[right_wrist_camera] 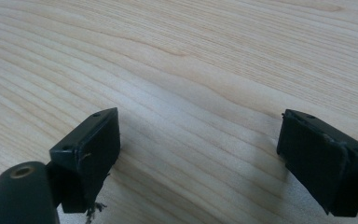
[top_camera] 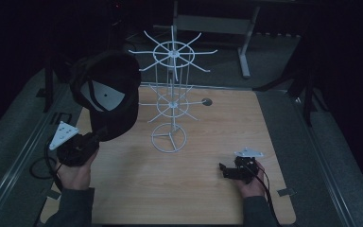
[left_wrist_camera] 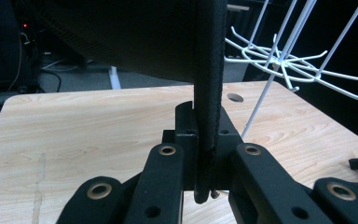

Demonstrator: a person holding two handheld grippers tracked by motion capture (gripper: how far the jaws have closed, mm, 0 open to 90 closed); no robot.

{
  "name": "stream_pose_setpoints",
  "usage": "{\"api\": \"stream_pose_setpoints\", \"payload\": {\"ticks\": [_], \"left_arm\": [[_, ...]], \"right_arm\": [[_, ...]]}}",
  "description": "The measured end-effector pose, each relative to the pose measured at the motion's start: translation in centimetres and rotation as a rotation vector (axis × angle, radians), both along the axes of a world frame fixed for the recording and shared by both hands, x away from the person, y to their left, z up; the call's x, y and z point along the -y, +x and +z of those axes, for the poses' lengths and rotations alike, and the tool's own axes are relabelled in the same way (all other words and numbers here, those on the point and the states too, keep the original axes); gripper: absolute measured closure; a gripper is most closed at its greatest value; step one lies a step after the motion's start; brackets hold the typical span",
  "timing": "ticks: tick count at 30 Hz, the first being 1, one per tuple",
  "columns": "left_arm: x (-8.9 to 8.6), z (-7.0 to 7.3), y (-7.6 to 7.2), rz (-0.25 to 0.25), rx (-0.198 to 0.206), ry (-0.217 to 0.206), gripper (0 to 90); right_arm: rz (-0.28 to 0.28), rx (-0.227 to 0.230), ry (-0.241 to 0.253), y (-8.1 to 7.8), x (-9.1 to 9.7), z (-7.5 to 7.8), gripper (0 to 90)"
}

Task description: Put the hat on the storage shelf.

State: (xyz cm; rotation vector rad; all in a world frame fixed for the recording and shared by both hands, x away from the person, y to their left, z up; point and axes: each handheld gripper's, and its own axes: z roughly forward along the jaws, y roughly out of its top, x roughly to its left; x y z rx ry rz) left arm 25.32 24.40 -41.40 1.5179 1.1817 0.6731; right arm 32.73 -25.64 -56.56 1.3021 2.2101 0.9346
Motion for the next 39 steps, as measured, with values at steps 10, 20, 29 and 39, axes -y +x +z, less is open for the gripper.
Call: {"api": "stream_pose_setpoints", "payload": {"ticks": [10, 20, 29, 39], "left_arm": [[0.2, 0.3, -0.4, -0.003, 0.017, 0.0, 86.0], [0.3, 0.6, -0.7, -0.008, 0.027, -0.004, 86.0], [0.4, 0.8, -0.8, -0.005, 0.037, -0.002, 86.0], [0.3, 1.0, -0.9, -0.005, 0.05, 0.003, 86.0]], "right_arm": [[0.0, 0.0, 0.0, 0.0, 0.0, 0.0, 12.9], [0.0, 0.0, 0.0, 0.0, 0.0, 0.0, 12.9], [0.0, 0.0, 0.0, 0.0, 0.0, 0.0, 12.9], [0.001, 0.001, 0.0, 0.0, 0.0, 0.0, 12.9]]}}
